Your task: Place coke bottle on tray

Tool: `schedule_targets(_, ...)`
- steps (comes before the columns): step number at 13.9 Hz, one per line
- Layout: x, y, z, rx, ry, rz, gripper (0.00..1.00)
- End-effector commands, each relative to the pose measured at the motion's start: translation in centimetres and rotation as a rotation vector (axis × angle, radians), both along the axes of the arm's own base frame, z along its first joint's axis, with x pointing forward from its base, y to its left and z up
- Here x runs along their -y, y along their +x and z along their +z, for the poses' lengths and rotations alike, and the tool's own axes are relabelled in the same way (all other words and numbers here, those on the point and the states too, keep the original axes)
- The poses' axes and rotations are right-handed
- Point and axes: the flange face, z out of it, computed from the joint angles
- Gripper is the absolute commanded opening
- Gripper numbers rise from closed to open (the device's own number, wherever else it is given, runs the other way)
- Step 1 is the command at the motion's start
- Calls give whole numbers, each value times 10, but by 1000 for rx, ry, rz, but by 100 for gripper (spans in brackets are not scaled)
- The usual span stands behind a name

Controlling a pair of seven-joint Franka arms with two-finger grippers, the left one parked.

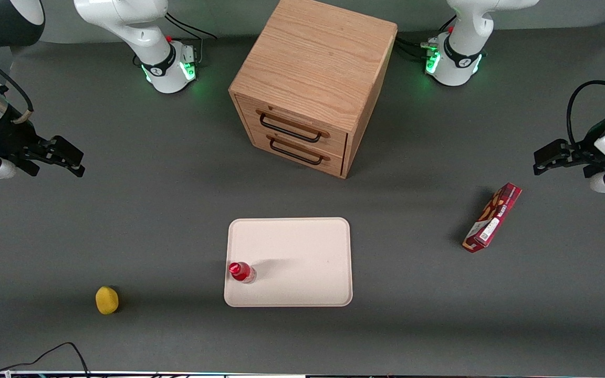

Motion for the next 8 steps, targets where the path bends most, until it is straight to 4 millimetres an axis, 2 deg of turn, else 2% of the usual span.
schedule_targets(1,9,-1,-4,16,18,43,100)
schedule_targets(8,4,2,-8,10,6,55,100)
